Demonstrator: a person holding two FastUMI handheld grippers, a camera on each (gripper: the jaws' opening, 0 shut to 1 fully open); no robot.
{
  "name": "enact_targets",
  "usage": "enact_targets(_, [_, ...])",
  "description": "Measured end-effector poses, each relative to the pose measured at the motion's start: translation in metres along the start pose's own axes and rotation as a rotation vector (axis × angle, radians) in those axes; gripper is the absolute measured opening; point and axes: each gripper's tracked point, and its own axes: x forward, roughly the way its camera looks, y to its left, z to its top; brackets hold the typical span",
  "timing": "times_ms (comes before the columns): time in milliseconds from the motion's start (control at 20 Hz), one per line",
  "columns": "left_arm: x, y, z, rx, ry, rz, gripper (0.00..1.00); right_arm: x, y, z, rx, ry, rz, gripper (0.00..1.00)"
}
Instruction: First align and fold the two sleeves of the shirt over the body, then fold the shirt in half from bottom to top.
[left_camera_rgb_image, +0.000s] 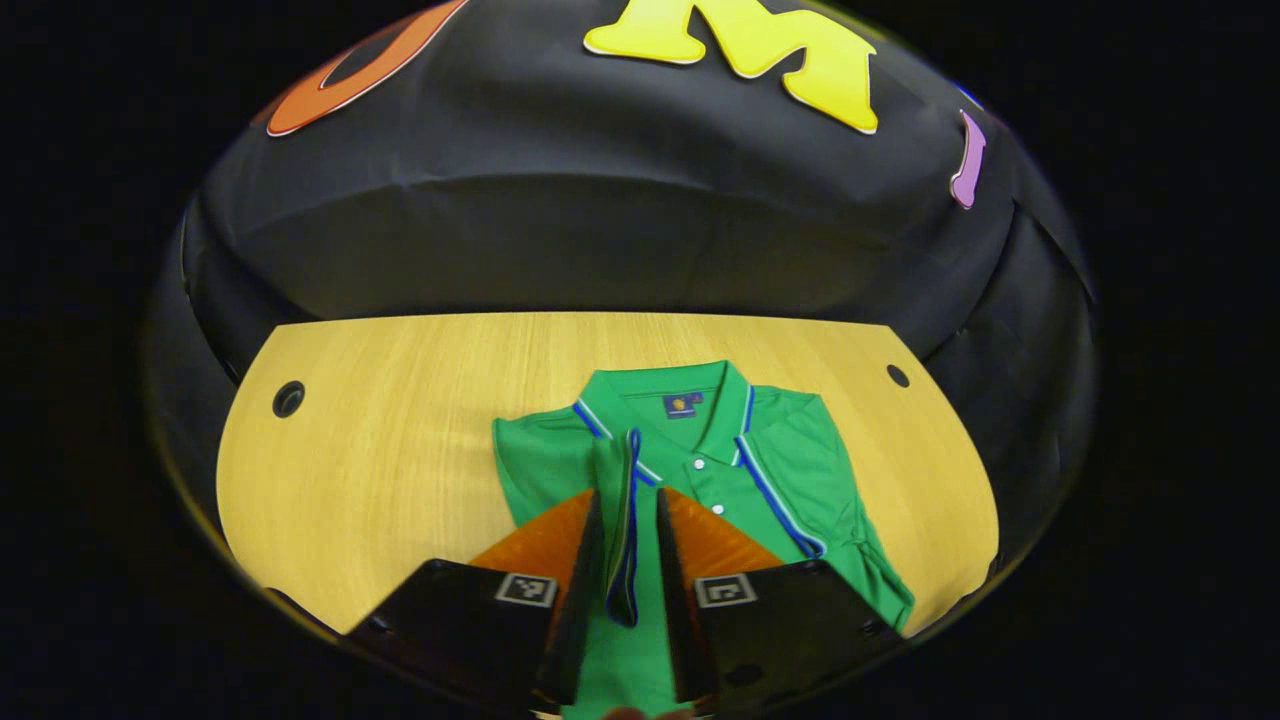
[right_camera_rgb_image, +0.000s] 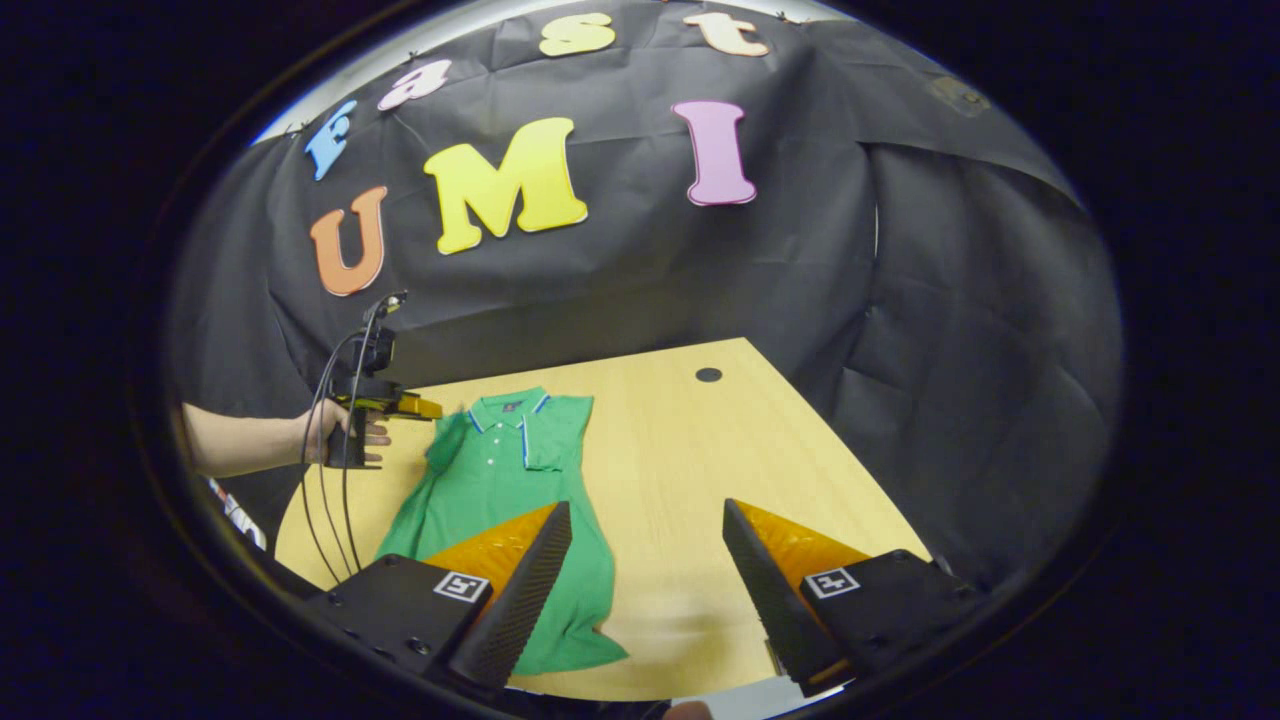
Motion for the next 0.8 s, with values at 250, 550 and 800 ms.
enact_targets(250, [-0.032,-0.003,0.008,-0.009,-0.041,0.016,1.0,0.006,0.01,0.01,-0.028,-0.03,0.035,0.94])
enact_targets(550, [-0.109,-0.001,-0.023,-0.084,-0.068,0.009,1.0,0.026,0.043,0.007,-0.156,-0.009,0.125,0.94])
enact_targets(800, [-0.173,-0.018,-0.096,0.007,-0.04,0.006,1.0,0.035,0.075,-0.008,-0.244,0.063,0.243,0.98])
